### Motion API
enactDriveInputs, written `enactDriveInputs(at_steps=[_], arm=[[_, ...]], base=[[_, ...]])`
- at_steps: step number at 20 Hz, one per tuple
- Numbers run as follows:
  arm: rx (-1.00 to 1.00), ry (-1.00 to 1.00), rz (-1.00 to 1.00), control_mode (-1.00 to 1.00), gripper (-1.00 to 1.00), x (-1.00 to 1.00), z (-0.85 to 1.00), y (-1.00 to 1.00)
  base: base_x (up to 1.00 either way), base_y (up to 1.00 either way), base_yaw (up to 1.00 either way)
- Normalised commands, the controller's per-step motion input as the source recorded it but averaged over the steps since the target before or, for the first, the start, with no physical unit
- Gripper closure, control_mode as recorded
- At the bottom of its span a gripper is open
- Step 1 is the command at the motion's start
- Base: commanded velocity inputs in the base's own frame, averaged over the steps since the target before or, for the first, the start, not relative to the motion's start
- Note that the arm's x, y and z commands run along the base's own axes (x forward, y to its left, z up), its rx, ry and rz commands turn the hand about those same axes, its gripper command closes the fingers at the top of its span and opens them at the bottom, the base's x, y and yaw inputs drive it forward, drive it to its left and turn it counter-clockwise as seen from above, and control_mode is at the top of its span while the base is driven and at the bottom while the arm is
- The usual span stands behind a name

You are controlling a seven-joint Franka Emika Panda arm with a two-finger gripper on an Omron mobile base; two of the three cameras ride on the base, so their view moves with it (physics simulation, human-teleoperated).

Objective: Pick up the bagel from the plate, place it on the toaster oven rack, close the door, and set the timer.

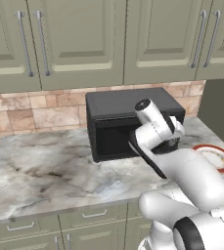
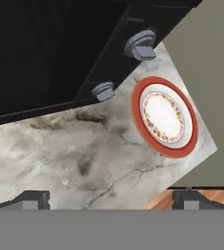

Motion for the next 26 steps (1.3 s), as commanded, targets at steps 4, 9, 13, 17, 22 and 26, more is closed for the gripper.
enactDriveInputs(at_steps=[4, 9, 13, 17, 22, 26], arm=[[0.06, -0.07, 0.07, -1.00, -1.00, 0.00, -0.23, -0.57], [0.17, -0.02, 0.18, -1.00, -1.00, 0.07, -0.21, -0.57], [0.22, 0.00, 0.20, -1.00, -1.00, 0.22, -0.13, -0.40], [0.18, 0.00, 0.17, -1.00, -1.00, 0.42, -0.01, -0.16], [0.12, 0.00, 0.13, -1.00, -1.00, 0.43, -0.01, -0.05], [0.08, 0.00, 0.09, -1.00, -1.00, 0.22, -0.09, -0.05]], base=[[0.00, 0.00, 0.00], [0.00, 0.00, 0.00], [0.00, 0.00, 0.00], [0.00, 0.00, 0.00], [0.00, 0.00, 0.00], [0.00, 0.00, 0.00]])
